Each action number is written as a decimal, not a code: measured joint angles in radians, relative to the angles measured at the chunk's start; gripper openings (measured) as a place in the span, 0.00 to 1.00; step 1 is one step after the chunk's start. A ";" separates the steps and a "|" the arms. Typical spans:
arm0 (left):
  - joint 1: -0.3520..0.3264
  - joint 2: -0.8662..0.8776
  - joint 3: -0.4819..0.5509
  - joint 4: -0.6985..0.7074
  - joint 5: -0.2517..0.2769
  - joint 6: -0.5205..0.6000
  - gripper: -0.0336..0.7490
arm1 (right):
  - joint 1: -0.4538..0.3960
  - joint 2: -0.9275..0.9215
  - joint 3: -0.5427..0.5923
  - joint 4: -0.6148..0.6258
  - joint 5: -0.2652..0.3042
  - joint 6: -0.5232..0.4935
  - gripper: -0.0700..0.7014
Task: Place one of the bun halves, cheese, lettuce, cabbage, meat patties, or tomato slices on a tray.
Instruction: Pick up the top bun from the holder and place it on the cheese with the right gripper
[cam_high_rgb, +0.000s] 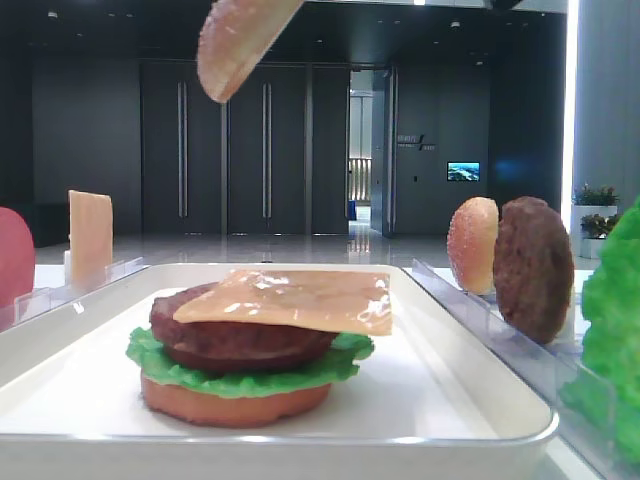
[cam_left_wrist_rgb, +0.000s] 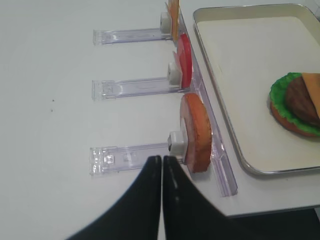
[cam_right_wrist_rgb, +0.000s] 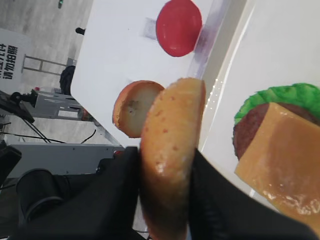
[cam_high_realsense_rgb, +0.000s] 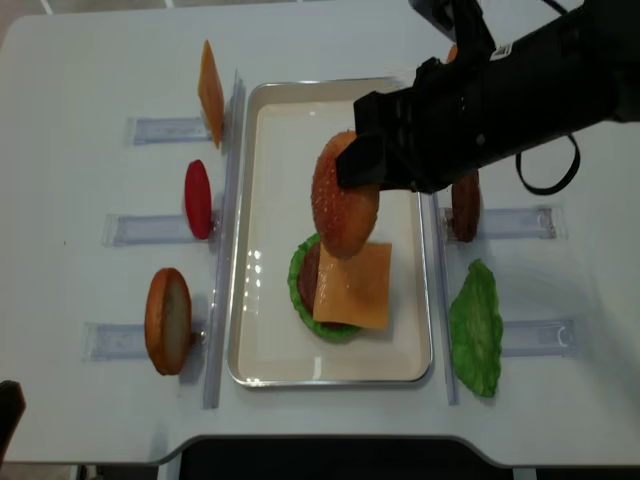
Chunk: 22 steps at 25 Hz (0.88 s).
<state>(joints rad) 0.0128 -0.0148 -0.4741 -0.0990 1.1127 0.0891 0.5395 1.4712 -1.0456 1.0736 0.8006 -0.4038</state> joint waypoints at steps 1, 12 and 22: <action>0.000 0.000 0.000 0.000 0.000 0.000 0.04 | 0.014 0.000 0.008 0.023 -0.014 -0.021 0.35; 0.000 0.000 0.000 -0.001 0.000 0.000 0.04 | 0.082 0.059 0.081 0.138 -0.160 -0.120 0.35; 0.000 0.000 0.000 -0.001 0.000 0.000 0.04 | 0.082 0.175 0.081 0.217 -0.131 -0.189 0.35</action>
<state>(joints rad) 0.0128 -0.0148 -0.4741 -0.0998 1.1127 0.0891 0.6216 1.6457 -0.9642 1.2904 0.6692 -0.5925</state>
